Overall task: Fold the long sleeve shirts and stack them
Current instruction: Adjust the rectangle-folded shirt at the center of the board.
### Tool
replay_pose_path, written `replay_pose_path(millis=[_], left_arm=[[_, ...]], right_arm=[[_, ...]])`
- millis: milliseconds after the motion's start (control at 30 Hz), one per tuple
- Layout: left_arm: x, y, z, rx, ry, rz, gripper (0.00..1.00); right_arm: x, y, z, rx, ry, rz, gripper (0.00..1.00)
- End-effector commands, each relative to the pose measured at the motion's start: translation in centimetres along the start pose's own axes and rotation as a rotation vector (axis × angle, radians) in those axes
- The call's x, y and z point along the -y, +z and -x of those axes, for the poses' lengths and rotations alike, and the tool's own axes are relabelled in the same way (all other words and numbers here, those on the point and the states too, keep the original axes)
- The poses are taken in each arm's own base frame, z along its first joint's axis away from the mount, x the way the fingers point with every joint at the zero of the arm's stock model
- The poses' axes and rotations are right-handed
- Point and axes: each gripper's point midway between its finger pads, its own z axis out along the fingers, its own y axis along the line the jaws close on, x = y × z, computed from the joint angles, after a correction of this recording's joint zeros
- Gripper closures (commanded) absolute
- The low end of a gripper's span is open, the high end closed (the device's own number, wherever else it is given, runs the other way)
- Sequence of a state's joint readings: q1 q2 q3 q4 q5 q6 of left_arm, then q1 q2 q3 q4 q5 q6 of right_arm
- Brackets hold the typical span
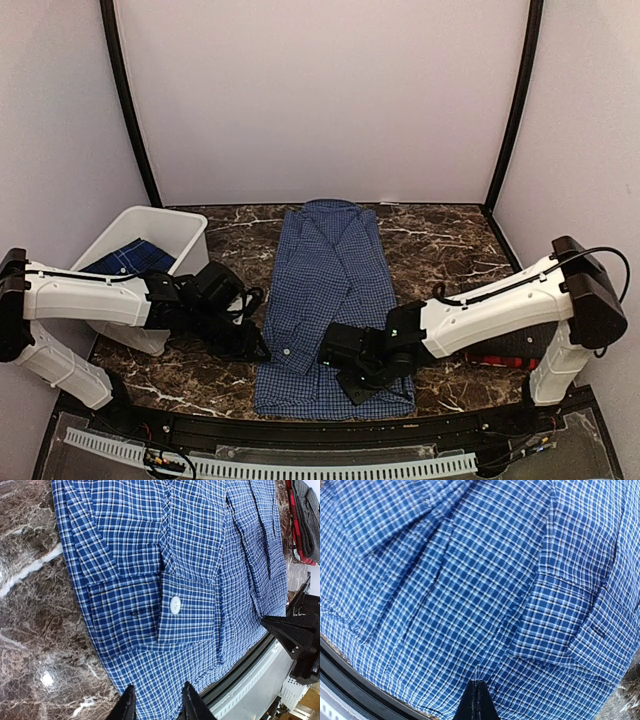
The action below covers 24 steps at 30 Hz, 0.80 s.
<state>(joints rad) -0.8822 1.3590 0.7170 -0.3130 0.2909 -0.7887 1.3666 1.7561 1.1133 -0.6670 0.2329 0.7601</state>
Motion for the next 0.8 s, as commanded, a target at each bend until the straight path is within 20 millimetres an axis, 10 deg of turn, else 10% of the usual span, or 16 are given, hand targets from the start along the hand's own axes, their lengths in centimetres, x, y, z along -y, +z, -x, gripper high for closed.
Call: replay_pose_path(millis=[0,500,767], left_arm=[[0.2,-0.2,0.0,-0.005,0.024,0.011,0.70],[0.1,0.3,0.0,-0.021,0.026,0.015,0.70],[0.0,-0.6,1.0,0.019,0.038,0.057,0.67]], right_arm=[[-1.9,-3.0,1.7,0.095,-0.049,0.075,1.00],[-5.1,-1.5,0.5,0.063,-0.104,0.229,1.00],[-4.0,-3.5,1.9,0.102,-0.002,0.380,0.71]])
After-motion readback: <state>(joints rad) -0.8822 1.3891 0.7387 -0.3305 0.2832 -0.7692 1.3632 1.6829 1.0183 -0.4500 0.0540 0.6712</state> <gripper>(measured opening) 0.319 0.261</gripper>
